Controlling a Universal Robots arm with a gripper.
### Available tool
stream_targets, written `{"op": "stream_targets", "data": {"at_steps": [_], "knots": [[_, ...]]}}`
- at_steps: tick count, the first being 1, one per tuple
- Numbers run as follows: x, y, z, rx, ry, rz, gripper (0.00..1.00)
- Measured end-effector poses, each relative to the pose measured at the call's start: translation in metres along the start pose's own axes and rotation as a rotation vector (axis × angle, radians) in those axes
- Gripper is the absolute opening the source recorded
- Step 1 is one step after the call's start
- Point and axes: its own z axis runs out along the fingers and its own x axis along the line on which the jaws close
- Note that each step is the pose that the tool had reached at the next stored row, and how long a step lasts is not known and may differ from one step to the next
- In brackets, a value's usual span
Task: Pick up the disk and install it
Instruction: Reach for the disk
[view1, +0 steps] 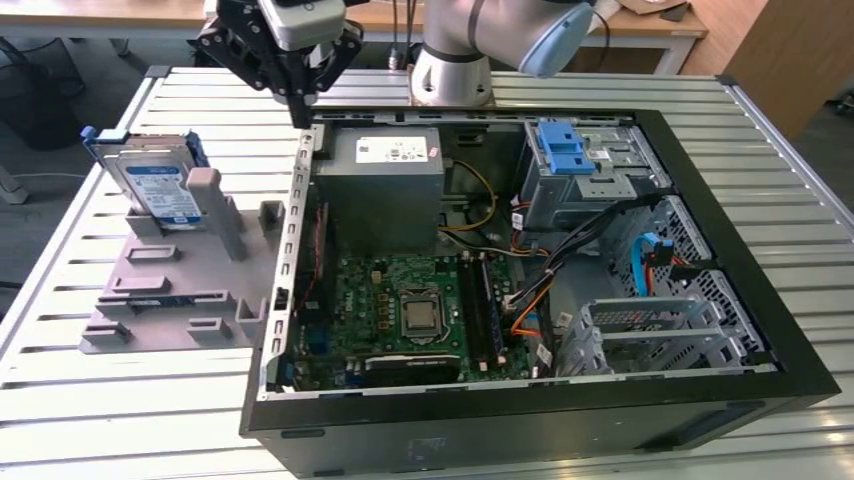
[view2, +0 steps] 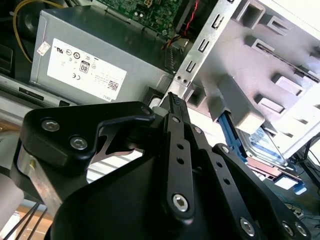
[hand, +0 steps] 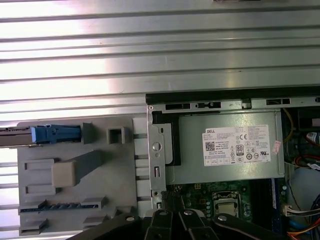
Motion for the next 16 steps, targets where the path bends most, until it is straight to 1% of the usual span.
{"op": "stream_targets", "data": {"at_steps": [16], "knots": [[0.0139, -0.0003, -0.0003, 0.0000, 0.0001, 0.000, 0.11]]}}
